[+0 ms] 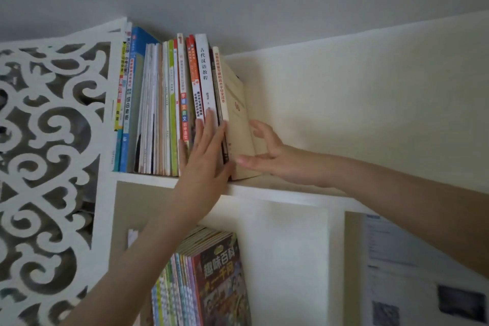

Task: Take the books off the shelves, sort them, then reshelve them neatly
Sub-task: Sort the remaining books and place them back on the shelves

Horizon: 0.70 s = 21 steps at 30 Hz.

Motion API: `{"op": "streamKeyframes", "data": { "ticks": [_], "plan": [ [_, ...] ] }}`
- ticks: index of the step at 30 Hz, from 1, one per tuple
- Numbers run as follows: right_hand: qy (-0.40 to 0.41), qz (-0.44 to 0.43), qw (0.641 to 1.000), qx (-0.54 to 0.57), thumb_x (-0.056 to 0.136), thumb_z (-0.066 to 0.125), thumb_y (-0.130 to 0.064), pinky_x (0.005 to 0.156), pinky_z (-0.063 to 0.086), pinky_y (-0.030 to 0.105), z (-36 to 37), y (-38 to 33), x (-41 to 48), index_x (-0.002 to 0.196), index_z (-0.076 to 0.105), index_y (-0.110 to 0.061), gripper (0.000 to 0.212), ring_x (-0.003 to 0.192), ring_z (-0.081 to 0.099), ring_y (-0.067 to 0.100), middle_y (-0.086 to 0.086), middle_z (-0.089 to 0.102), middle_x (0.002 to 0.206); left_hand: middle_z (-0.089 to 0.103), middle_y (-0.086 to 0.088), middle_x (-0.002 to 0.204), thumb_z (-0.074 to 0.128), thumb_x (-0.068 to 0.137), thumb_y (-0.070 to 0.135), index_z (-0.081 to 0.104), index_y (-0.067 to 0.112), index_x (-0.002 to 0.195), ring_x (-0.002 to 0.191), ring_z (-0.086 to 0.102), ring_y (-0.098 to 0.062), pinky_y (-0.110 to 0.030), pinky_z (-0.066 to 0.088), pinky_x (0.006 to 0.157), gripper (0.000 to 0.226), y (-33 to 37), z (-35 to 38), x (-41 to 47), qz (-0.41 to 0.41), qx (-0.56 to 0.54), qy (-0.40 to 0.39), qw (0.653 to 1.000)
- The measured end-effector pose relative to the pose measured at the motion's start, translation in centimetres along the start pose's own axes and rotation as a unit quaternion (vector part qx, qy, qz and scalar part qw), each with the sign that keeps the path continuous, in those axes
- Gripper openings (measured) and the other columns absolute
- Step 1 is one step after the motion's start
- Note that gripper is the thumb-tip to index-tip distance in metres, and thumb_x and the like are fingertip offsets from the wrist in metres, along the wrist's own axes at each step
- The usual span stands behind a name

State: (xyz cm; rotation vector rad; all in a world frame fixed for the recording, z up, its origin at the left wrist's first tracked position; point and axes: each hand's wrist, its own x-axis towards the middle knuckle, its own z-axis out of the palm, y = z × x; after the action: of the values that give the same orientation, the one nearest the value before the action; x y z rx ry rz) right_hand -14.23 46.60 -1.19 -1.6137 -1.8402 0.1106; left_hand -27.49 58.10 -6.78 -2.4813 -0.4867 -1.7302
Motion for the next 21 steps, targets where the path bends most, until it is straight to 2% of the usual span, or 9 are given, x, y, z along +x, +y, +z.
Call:
{"op": "streamKeyframes", "data": {
  "ticks": [5, 7, 9, 11, 12, 14, 16, 18, 21],
  "plan": [
    [-0.105, 0.029, 0.990, -0.094, 0.095, 0.046, -0.050, 0.113, 0.027, 0.025, -0.4, 0.1, -1.7, 0.153, 0.015, -0.028, 0.069, 0.137, 0.036, 0.009, -0.006, 0.036, 0.152, -0.038, 0.003, 0.144, 0.009, 0.075, 0.064, -0.020, 0.017, 0.145, 0.133, -0.038, -0.017, -0.029, -0.030, 0.108, 0.089, 0.2, 1.4, 0.8, -0.006, 0.078, 0.004, 0.997],
    [-0.088, 0.012, 0.992, -0.092, 0.098, 0.047, -0.042, 0.111, 0.029, 0.021, -0.3, -0.8, -1.2, 0.151, 0.025, -0.022, 0.061, 0.134, 0.041, 0.009, -0.003, 0.044, 0.147, -0.046, 0.005, 0.139, 0.008, 0.074, 0.066, -0.030, 0.024, 0.139, 0.129, -0.044, -0.015, -0.035, -0.027, 0.111, 0.087, 0.1, 0.9, 0.9, -0.006, 0.059, -0.027, 0.998],
    [-0.053, 0.015, 0.995, -0.083, 0.098, 0.050, -0.036, 0.105, 0.030, 0.015, -0.4, -1.7, -0.3, 0.150, 0.027, -0.019, 0.060, 0.129, 0.045, 0.009, 0.001, 0.048, 0.143, -0.038, 0.002, 0.147, 0.031, 0.086, 0.057, -0.029, 0.027, 0.138, 0.136, -0.036, -0.013, -0.037, -0.018, 0.115, 0.085, 0.2, -0.2, 0.7, 0.010, -0.014, -0.004, 1.000],
    [-0.019, 0.002, 0.997, -0.074, 0.096, 0.056, -0.035, 0.108, 0.032, 0.020, -0.3, -2.0, 0.8, 0.144, 0.041, -0.017, 0.054, 0.126, 0.049, 0.012, 0.003, 0.053, 0.139, -0.031, 0.000, 0.152, 0.050, 0.094, 0.037, -0.025, 0.028, 0.138, 0.138, -0.029, -0.011, -0.039, -0.010, 0.116, 0.088, -0.1, -0.8, 0.4, -0.033, -0.076, 0.044, 0.996],
    [-0.002, -0.006, 0.998, -0.067, 0.094, 0.059, -0.033, 0.109, 0.035, 0.025, -0.2, -2.0, 1.4, 0.138, 0.052, -0.016, 0.047, 0.124, 0.052, 0.013, 0.001, 0.057, 0.135, -0.032, 0.000, 0.150, 0.050, 0.094, 0.038, -0.025, 0.025, 0.137, 0.136, -0.029, -0.010, -0.039, -0.009, 0.117, 0.088, -0.4, -0.7, 0.5, -0.058, -0.080, 0.046, 0.994],
    [0.022, -0.012, 0.999, -0.045, 0.093, 0.062, -0.024, 0.092, 0.047, 0.016, -0.1, -2.0, 1.8, 0.124, 0.065, -0.013, 0.033, 0.105, 0.060, 0.008, -0.005, 0.067, 0.113, -0.030, -0.004, 0.147, 0.036, 0.089, 0.061, -0.023, 0.014, 0.137, 0.137, -0.029, -0.017, -0.038, -0.010, 0.117, 0.089, -1.0, 0.3, 0.5, -0.060, -0.027, 0.052, 0.996],
    [0.033, -0.020, 0.999, -0.033, 0.091, 0.065, -0.019, 0.065, 0.043, 0.005, -0.1, -2.2, 1.9, 0.118, 0.068, -0.012, 0.029, 0.085, 0.061, 0.003, -0.008, 0.068, 0.094, -0.020, -0.018, 0.150, 0.014, 0.085, 0.074, -0.013, 0.001, 0.141, 0.140, -0.021, -0.029, -0.039, -0.011, 0.116, 0.096, -1.7, 1.2, 0.8, -0.045, 0.022, 0.047, 0.998],
    [0.044, -0.032, 0.997, -0.058, 0.087, 0.070, -0.021, 0.063, 0.041, 0.011, 0.2, -2.0, 2.3, 0.119, 0.069, -0.016, 0.033, 0.092, 0.063, 0.011, -0.001, 0.071, 0.102, -0.013, -0.025, 0.151, 0.000, 0.083, 0.076, -0.007, -0.002, 0.142, 0.139, -0.017, -0.036, -0.040, -0.013, 0.113, 0.098, -2.1, 1.6, 0.9, -0.036, 0.037, 0.047, 0.998],
    [0.070, -0.041, 0.993, -0.087, 0.083, 0.075, -0.022, 0.069, 0.043, 0.019, 0.8, -2.0, 2.7, 0.117, 0.070, -0.019, 0.035, 0.099, 0.060, 0.015, 0.004, 0.070, 0.106, -0.012, -0.024, 0.147, 0.000, 0.083, 0.077, -0.003, -0.004, 0.141, 0.138, -0.013, -0.038, -0.044, -0.010, 0.111, 0.099, -2.2, 1.7, 1.1, -0.022, 0.042, 0.065, 0.997]
  ]
}}
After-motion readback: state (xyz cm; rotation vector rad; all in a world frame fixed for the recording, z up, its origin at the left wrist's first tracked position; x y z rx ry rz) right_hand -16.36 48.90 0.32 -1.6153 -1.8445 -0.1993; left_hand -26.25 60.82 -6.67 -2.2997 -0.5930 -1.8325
